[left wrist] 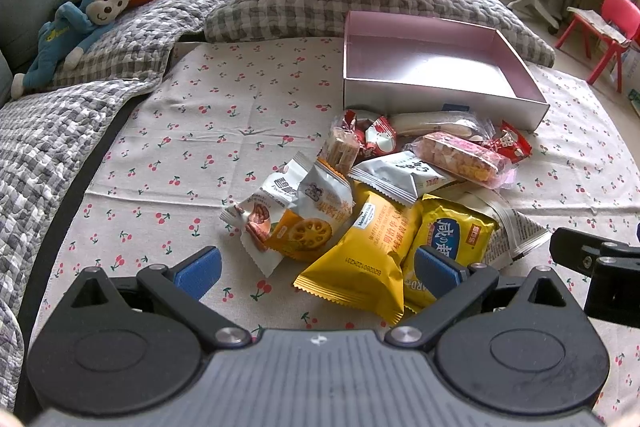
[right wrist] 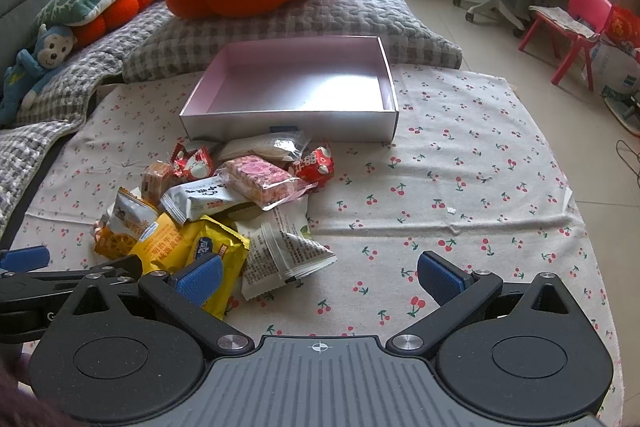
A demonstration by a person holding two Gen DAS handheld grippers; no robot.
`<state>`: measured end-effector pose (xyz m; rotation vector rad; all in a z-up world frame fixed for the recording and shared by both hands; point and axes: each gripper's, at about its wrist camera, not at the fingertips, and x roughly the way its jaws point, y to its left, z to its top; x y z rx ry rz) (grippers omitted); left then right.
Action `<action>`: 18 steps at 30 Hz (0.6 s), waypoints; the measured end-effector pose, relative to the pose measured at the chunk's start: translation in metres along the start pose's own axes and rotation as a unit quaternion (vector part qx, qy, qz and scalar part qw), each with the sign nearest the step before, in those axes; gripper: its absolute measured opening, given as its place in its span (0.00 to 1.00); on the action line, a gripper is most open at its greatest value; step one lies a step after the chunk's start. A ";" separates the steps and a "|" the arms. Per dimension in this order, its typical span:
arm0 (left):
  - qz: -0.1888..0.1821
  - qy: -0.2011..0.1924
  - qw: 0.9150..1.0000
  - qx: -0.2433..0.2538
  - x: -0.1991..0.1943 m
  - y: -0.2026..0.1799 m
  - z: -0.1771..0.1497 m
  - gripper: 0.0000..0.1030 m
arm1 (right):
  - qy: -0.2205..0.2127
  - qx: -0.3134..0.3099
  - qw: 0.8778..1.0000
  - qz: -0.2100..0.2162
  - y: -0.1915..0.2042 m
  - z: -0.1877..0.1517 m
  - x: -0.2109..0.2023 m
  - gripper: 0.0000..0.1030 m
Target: Organize snacks
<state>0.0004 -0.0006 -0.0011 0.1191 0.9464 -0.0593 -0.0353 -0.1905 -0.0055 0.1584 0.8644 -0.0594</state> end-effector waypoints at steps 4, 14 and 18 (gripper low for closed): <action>-0.001 0.000 1.000 -0.001 0.000 0.000 0.000 1.00 | -0.003 0.002 1.000 0.002 0.000 0.000 0.000 1.00; -0.001 -0.001 1.000 -0.001 0.000 0.001 0.000 1.00 | -0.004 0.003 1.000 0.002 0.000 0.000 0.000 1.00; -0.001 0.000 1.000 -0.002 -0.001 0.001 0.001 1.00 | -0.002 0.003 1.000 0.000 -0.001 0.000 0.001 1.00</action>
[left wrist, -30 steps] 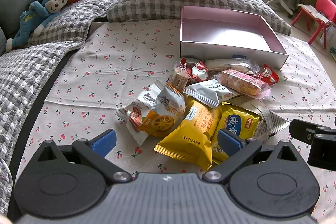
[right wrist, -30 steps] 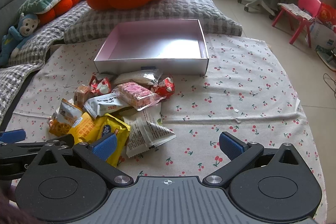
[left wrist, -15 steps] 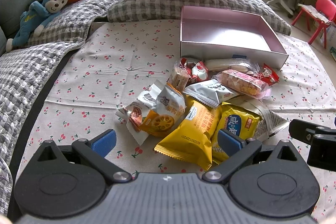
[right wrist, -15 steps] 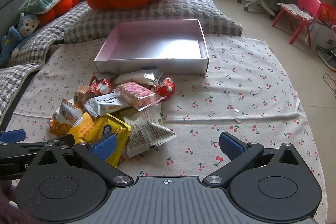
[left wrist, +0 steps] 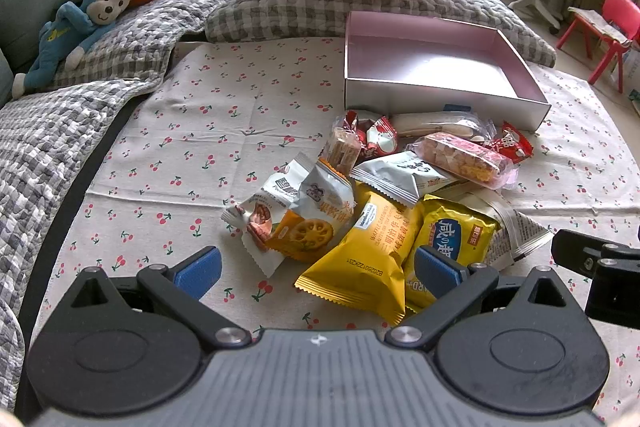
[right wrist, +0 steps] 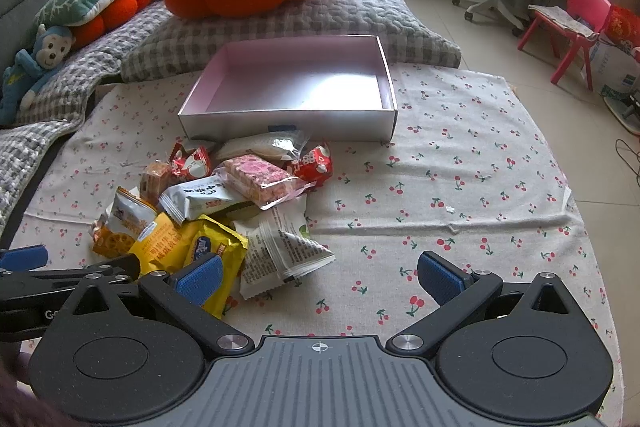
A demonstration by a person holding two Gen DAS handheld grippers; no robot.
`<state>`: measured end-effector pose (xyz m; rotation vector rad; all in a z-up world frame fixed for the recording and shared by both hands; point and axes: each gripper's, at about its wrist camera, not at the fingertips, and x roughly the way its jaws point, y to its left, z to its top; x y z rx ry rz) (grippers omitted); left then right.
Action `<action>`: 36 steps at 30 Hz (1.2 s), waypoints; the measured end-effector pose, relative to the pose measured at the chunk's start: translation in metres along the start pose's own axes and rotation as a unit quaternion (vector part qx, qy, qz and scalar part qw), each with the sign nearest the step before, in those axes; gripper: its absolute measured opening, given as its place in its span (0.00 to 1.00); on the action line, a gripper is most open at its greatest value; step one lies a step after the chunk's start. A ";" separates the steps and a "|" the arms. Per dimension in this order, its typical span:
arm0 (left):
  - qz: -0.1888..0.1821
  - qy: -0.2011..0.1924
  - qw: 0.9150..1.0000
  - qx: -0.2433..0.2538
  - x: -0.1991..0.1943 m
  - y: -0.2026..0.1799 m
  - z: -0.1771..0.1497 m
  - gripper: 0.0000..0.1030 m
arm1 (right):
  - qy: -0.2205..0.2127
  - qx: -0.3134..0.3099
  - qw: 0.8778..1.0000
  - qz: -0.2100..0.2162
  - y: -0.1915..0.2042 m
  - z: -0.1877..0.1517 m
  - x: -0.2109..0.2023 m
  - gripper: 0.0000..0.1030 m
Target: Organize snacks
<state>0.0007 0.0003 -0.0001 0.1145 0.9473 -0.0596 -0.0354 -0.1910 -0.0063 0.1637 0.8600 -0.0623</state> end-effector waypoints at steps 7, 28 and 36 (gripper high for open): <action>-0.003 -0.002 1.000 0.003 -0.001 0.004 0.005 1.00 | 0.012 -0.009 1.000 -0.013 0.000 0.002 0.002 1.00; -0.077 0.030 0.997 0.000 0.023 0.043 0.045 0.90 | 0.063 0.031 0.995 0.065 -0.020 0.042 0.014 0.99; -0.118 0.050 0.991 -0.027 0.048 0.058 0.040 0.70 | 0.104 0.079 0.984 0.119 -0.020 0.035 0.049 0.93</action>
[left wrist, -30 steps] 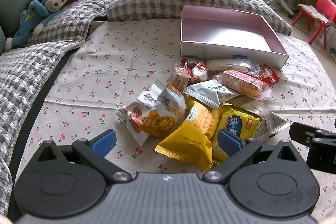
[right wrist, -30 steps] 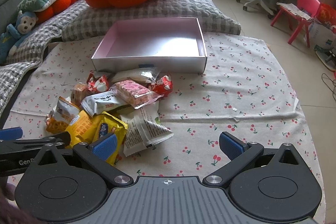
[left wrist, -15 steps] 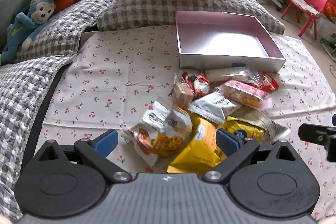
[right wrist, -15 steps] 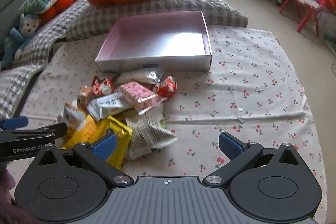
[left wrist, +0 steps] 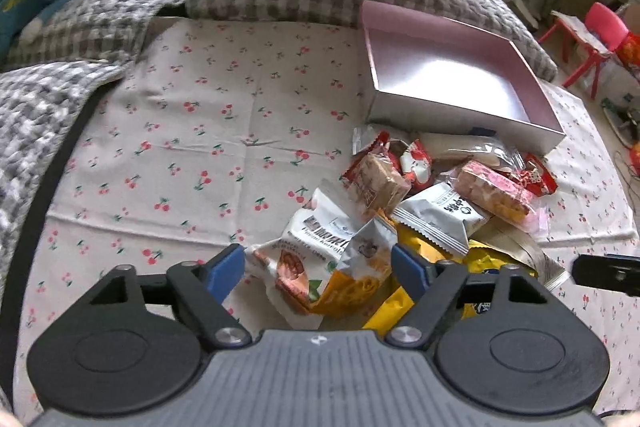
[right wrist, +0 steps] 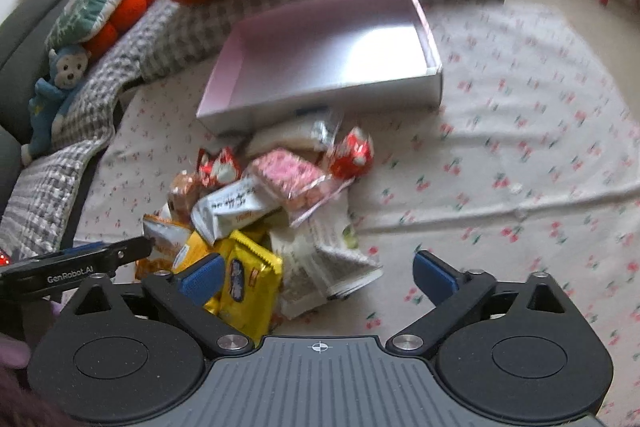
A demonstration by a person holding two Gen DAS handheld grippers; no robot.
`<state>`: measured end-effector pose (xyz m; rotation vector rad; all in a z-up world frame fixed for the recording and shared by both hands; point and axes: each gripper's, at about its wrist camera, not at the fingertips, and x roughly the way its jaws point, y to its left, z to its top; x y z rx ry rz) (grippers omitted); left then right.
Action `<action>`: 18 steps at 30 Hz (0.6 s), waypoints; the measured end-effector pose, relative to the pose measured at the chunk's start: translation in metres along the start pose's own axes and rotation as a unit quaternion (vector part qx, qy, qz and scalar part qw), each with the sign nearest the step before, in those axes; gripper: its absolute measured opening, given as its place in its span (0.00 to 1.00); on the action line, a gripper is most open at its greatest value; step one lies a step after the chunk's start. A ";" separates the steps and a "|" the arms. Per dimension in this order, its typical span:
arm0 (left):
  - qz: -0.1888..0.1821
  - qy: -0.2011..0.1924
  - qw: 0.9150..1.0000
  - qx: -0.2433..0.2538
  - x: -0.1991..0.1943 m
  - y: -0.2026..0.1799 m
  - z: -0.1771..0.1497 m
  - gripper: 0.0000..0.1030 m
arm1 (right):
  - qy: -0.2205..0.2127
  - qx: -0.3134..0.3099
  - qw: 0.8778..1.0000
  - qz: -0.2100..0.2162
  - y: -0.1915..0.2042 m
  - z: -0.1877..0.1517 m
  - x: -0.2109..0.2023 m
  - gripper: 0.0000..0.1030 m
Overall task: Organize snacks
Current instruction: 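Grasp the small orange snack packet with the left gripper while the right grasps the white nut packet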
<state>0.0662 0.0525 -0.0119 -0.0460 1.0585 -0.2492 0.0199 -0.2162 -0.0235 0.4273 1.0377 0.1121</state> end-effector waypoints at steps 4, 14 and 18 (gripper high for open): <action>-0.017 -0.003 1.000 0.012 0.006 0.002 0.005 0.48 | 0.016 0.005 1.000 -0.004 0.003 0.002 0.018 0.79; -0.053 0.019 0.998 0.033 0.015 0.009 0.007 0.33 | 0.035 0.024 0.998 -0.035 0.000 0.011 0.053 0.58; -0.071 0.027 0.996 0.041 0.014 0.009 0.006 0.28 | 0.039 0.019 0.998 -0.034 0.005 0.011 0.058 0.60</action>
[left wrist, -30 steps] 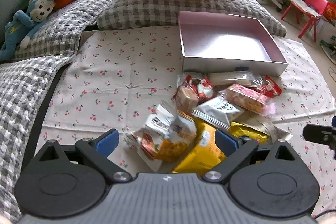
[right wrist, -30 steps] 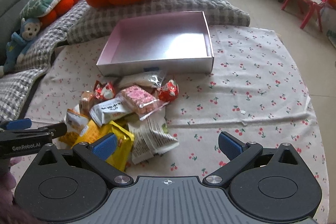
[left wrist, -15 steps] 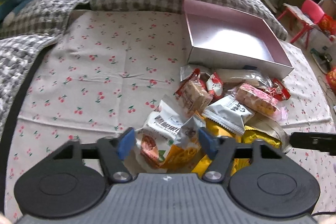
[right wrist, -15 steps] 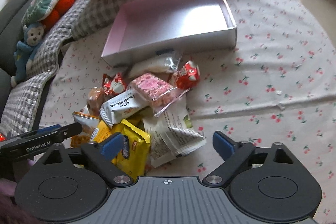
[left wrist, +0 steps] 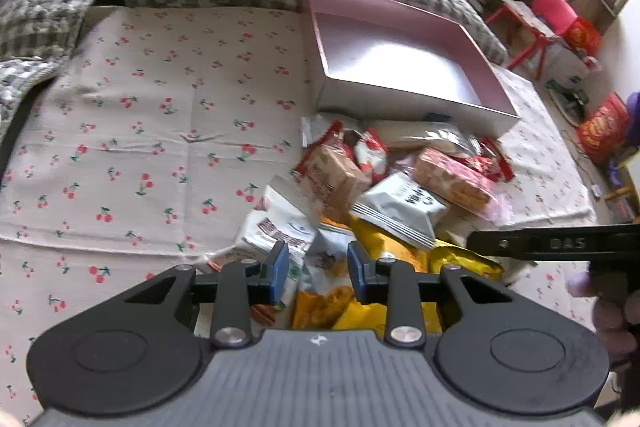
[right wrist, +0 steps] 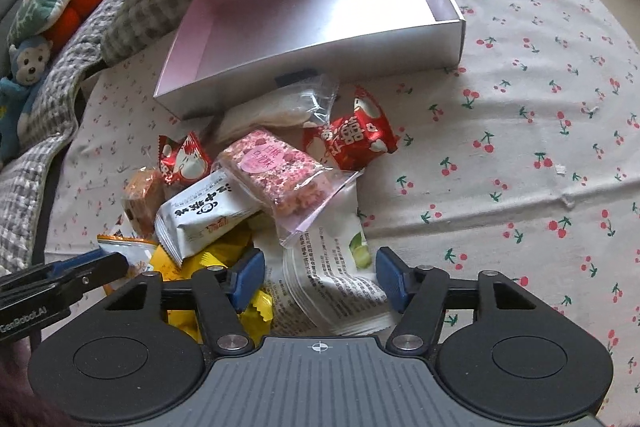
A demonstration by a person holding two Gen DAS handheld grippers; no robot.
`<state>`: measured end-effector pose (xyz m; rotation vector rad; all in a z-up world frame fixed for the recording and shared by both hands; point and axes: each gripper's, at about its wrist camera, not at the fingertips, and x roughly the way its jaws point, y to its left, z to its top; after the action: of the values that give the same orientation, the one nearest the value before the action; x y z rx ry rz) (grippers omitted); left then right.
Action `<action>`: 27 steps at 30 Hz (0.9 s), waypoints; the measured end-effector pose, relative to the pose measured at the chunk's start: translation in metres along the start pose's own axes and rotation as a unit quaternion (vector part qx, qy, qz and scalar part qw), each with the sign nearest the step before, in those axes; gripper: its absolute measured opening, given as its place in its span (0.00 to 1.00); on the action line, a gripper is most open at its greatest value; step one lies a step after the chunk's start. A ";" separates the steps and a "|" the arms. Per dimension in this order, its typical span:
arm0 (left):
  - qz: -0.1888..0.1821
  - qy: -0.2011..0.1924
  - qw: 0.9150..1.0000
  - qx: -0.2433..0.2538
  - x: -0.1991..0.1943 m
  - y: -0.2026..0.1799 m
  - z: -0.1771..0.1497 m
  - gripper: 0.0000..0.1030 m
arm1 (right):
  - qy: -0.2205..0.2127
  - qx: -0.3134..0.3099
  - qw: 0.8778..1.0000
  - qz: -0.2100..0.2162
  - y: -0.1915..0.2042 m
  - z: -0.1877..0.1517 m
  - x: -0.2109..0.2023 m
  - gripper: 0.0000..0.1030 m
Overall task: Organize snacks
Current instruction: 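Grasp the small orange snack packet with the left gripper while the right grasps the white nut packet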
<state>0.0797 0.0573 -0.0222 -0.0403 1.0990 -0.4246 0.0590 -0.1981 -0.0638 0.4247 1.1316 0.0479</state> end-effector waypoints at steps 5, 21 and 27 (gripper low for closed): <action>-0.001 0.008 1.000 0.019 0.002 -0.006 -0.003 0.28 | 0.005 -0.006 1.000 0.006 0.003 -0.002 0.003 0.62; -0.023 0.017 0.999 0.029 0.010 -0.018 -0.010 0.16 | -0.001 -0.016 1.000 -0.017 -0.005 -0.005 -0.007 0.62; -0.009 0.011 0.999 0.035 0.017 -0.026 -0.012 0.13 | 0.000 -0.018 1.000 -0.012 -0.003 -0.007 -0.003 0.64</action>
<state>0.0677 0.0291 -0.0354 0.0168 1.1056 -0.4810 0.0513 -0.1996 -0.0644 0.3780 1.1344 0.0468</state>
